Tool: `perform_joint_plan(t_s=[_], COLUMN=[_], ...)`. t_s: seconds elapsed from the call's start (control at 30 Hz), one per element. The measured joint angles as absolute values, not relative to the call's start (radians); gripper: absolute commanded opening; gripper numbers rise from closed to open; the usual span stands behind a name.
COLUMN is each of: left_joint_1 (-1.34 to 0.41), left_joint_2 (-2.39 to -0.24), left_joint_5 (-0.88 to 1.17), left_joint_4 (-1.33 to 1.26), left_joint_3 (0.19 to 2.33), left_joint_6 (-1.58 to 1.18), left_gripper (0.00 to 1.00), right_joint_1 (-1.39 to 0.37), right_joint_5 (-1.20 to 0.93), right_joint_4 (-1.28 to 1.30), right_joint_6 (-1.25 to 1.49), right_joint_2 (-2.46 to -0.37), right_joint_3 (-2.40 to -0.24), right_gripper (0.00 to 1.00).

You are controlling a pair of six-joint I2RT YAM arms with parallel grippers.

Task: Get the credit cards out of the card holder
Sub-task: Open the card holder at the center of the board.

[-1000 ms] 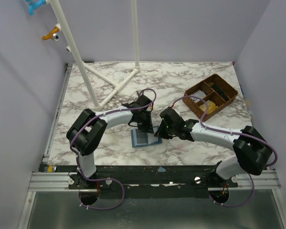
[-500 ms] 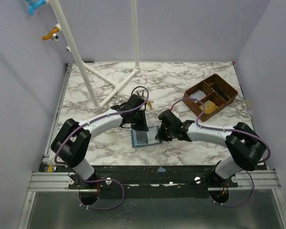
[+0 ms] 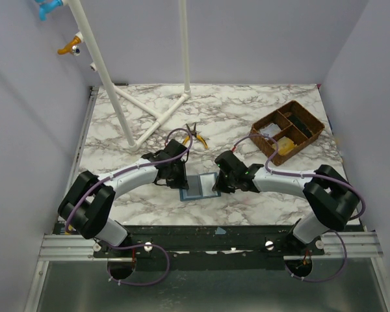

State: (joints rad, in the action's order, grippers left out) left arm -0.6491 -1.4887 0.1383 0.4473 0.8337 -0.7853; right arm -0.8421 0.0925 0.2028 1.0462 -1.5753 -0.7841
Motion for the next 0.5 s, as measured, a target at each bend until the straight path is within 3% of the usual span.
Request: perform_joint_plan(t_s=[0.5], left_joint_1=[-0.648], left_joint_2=[-1.514], left_joint_5=[0.122], left_joint_4=[0.441], left_joint_3=[0.839], left_joint_6=[-0.767], left_gripper=[0.19], right_joint_1=[-0.842], right_joint_5=[0.092], right_joint_4=[0.202], right_joint_6=[1.038], right_joint_2=[-1.582], right_joint_3=[-0.785], right_gripper=[0.01])
